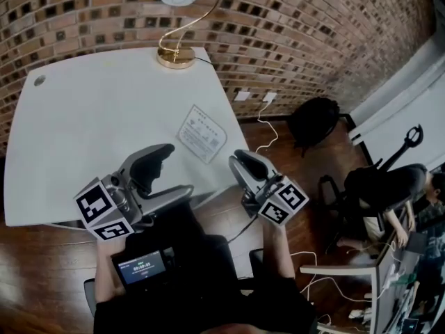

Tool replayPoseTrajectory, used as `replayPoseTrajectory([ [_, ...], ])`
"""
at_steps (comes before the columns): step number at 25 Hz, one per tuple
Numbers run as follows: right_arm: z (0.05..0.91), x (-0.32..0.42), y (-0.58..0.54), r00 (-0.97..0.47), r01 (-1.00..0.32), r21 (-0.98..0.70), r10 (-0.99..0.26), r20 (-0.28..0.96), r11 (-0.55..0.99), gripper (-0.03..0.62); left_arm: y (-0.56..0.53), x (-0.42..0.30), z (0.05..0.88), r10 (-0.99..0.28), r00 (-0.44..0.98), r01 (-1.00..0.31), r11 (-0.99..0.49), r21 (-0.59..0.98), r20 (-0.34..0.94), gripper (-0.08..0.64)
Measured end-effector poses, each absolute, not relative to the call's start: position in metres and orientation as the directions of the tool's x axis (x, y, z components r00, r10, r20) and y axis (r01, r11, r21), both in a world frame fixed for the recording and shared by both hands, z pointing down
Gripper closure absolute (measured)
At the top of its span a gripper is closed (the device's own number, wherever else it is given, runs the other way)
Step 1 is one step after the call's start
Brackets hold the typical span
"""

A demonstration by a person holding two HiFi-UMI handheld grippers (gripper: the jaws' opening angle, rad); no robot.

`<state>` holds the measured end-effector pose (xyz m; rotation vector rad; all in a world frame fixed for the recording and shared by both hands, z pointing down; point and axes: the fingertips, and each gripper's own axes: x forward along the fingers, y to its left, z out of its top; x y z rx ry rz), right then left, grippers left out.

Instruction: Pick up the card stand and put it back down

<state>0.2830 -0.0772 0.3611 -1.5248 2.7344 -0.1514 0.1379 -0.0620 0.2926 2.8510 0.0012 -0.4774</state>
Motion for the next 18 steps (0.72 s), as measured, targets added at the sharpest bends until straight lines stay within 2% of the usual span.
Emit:
replayPoseTrajectory([
  [8, 0.384, 0.27, -0.11, -0.56, -0.829, -0.073, -0.817, 0.139, 0.555, 0.456, -0.079, 0.148, 0.292, -0.047, 0.946, 0.031, -0.972, 0.234, -0.321, 0.209],
  [13, 0.4, 0.264, -0.124, -0.552, -0.832, -0.109, -0.79, 0.268, 0.544, 0.443, -0.093, 0.147, 0.288, -0.055, 0.947, 0.019, -0.974, 0.226, -0.318, 0.209],
  [18, 0.393, 0.253, -0.131, -0.588, -0.798, -0.059, -0.752, 0.298, 0.6, 0.443, -0.099, 0.15, 0.283, -0.048, 0.944, 0.024, -0.977, 0.211, -0.326, 0.209],
])
